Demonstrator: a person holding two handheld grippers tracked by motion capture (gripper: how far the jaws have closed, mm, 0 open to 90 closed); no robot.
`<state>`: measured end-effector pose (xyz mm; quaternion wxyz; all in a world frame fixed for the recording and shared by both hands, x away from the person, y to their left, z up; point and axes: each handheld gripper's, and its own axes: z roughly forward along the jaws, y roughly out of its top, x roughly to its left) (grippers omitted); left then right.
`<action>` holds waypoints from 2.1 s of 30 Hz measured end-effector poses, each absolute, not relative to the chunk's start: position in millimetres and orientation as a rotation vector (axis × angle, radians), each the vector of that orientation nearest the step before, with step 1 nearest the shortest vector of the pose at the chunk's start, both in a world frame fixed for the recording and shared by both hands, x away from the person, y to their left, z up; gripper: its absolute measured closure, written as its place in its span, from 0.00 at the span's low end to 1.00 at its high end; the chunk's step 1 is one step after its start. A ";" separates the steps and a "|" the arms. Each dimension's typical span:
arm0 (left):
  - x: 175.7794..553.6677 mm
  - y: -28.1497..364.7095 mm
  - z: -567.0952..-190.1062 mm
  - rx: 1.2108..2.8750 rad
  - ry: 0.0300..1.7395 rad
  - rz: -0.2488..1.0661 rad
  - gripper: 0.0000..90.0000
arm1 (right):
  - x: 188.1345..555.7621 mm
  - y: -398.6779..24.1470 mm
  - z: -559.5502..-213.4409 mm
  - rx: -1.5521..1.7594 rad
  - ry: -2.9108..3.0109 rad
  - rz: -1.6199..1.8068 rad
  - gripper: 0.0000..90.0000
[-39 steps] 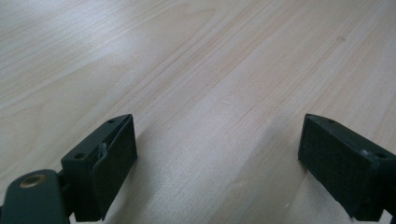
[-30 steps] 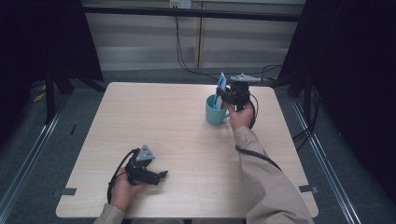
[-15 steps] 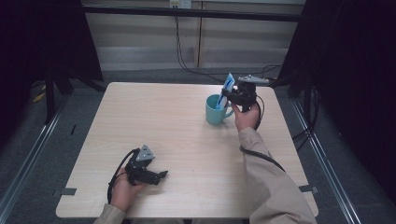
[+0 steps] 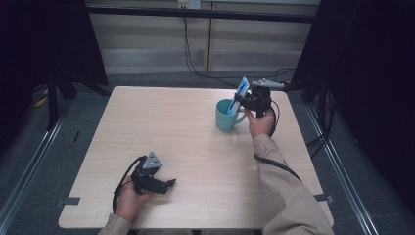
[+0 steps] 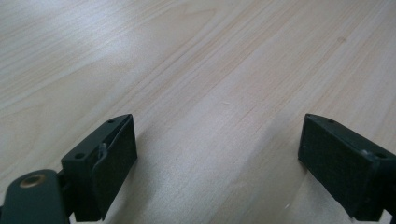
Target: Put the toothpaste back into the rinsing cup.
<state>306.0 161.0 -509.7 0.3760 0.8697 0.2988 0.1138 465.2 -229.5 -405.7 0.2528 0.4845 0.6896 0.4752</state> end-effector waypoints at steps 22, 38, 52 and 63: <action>305.9 161.0 -509.3 2.229 0.766 0.291 0.13 | 465.0 -232.2 -406.4 1.319 1.891 1.262 0.63; 306.0 161.0 -509.5 2.227 0.765 0.290 0.13 | 465.7 -229.3 -409.1 1.322 1.917 1.258 0.54; 305.9 161.0 -509.5 2.227 0.765 0.290 0.13 | 464.3 -224.1 -412.8 1.309 1.961 1.295 0.43; 306.0 160.8 -509.6 2.226 0.767 0.292 0.13 | 456.1 -224.6 -408.0 1.290 2.034 1.330 0.25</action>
